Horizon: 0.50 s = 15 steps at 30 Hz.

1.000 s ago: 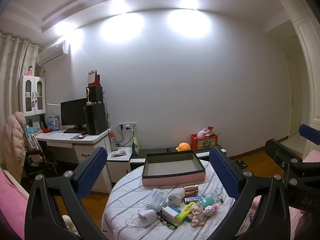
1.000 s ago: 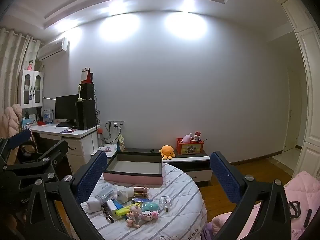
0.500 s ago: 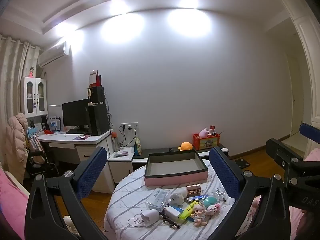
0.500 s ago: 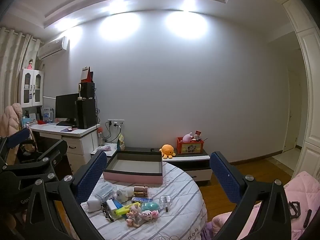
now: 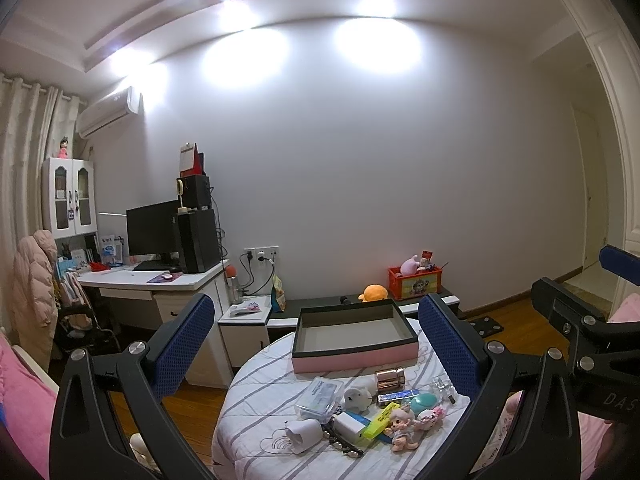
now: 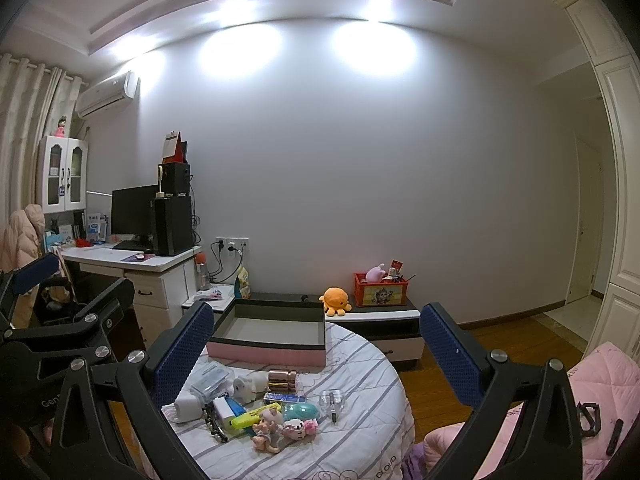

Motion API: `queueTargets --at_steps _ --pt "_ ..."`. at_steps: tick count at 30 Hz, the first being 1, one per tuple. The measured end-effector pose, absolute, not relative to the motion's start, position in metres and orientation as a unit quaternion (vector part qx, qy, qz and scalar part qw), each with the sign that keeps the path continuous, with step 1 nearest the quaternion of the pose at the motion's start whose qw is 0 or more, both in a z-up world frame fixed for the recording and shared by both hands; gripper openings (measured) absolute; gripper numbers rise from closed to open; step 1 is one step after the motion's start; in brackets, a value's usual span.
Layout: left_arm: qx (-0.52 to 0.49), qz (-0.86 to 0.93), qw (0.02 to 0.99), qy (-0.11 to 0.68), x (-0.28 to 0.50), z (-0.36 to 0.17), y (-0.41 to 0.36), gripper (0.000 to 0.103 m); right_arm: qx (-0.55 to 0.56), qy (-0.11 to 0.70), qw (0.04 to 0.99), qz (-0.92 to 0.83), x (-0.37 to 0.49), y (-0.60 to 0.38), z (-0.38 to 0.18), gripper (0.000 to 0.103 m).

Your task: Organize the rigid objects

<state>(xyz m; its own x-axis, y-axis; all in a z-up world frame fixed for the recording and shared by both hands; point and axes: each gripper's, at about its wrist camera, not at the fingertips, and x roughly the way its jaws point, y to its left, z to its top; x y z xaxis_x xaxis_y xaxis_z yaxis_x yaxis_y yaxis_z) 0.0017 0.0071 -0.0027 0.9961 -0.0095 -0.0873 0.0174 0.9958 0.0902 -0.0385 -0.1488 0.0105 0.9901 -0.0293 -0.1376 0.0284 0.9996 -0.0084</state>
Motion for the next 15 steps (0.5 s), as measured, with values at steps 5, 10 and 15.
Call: queueTargets --at_steps 5,10,15 --pt "0.046 -0.006 0.998 0.044 0.0029 -0.0022 0.0055 0.103 -0.004 0.07 0.997 -0.014 -0.0383 -0.1493 0.0096 0.103" --pt "0.047 -0.005 0.998 0.044 0.0031 -0.0025 0.0048 0.103 -0.005 0.071 0.997 -0.014 -0.0383 -0.1486 0.008 0.103" --pt "0.048 -0.006 0.998 0.044 0.0032 -0.0019 0.0047 0.103 -0.005 0.07 0.997 -0.014 -0.0385 -0.1485 0.0079 0.103"
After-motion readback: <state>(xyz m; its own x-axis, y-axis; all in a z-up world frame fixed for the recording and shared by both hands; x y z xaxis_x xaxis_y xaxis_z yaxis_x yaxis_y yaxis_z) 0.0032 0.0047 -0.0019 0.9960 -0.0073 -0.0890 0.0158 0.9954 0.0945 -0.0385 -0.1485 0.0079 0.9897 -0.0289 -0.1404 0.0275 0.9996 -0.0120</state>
